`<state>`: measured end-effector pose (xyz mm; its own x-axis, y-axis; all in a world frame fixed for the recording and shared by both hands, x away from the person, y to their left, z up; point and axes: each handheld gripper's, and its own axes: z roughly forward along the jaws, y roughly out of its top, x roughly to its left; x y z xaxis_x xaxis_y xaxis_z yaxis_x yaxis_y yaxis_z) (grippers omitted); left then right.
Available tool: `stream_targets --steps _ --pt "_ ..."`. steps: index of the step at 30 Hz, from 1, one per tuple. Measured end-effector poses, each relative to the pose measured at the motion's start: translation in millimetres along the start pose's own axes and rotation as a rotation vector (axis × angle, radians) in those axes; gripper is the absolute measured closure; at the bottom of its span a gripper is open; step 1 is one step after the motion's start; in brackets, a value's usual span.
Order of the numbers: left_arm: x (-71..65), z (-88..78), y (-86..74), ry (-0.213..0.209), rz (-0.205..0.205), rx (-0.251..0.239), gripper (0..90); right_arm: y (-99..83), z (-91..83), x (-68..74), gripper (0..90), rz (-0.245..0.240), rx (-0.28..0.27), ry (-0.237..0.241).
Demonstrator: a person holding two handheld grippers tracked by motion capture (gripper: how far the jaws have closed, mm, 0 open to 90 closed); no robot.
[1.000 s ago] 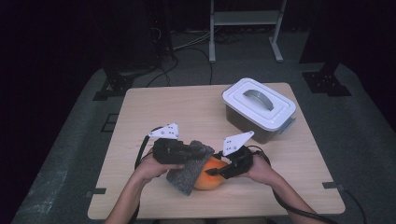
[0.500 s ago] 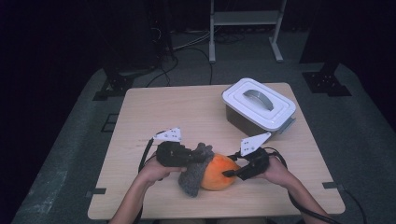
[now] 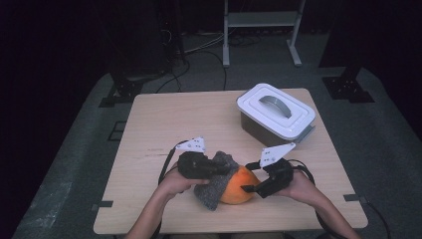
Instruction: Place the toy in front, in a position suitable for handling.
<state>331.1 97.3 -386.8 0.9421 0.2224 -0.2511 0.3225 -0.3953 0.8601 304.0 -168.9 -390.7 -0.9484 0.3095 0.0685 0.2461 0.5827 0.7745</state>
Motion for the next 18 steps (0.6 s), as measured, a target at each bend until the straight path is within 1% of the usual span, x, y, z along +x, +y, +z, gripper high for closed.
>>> stream_targets --steps 1,2,3,5,7,10,12,13,14,15,16,18 --pt "0.0 0.0 0.0 0.0 0.0 0.0 79.4 0.0 0.0 0.0 25.5 0.0 0.0 0.0" --pt "-1.5 1.9 1.5 0.006 0.008 0.011 79.4 4.4 6.5 2.5 25.4 -0.009 0.023 -0.009" --pt "-1.5 2.0 1.3 0.012 0.009 0.015 79.4 5.0 10.0 2.6 26.8 -0.007 0.032 -0.016" --pt "0.4 -0.4 -0.5 0.018 0.003 0.013 79.4 3.0 14.6 0.3 34.5 0.001 0.032 -0.009" --pt "1.3 -2.4 -1.6 0.019 -0.001 0.005 79.4 -0.6 15.5 -2.0 43.2 0.014 0.0 0.009" --pt "3.3 -10.3 -3.3 0.027 -0.014 -0.011 79.4 -1.4 15.9 -4.9 51.1 -0.008 -0.043 0.021" --pt "3.8 -16.0 -2.0 0.038 -0.014 -0.019 79.4 1.9 17.3 -5.1 53.2 -0.022 -0.073 0.028" --pt "3.8 -16.0 -2.0 0.038 -0.014 -0.019 79.4 1.9 17.3 -5.1 53.2 -0.022 -0.073 0.028" --pt "1.9 -22.3 1.4 0.042 -0.007 -0.03 79.4 6.0 20.1 -5.7 54.4 -0.03 -0.109 0.044" --pt "1.9 -22.3 1.4 0.042 -0.007 -0.03 79.4 8.3 22.7 -5.8 54.8 -0.039 -0.118 0.054" --pt "-1.0 -26.7 5.6 0.051 0.012 -0.028 79.4 10.5 25.8 -5.5 54.9 -0.051 -0.122 0.064" --pt "-2.0 -29.6 6.7 0.055 0.021 -0.018 79.3 13.9 32.7 -4.0 54.9 -0.068 -0.127 0.085"
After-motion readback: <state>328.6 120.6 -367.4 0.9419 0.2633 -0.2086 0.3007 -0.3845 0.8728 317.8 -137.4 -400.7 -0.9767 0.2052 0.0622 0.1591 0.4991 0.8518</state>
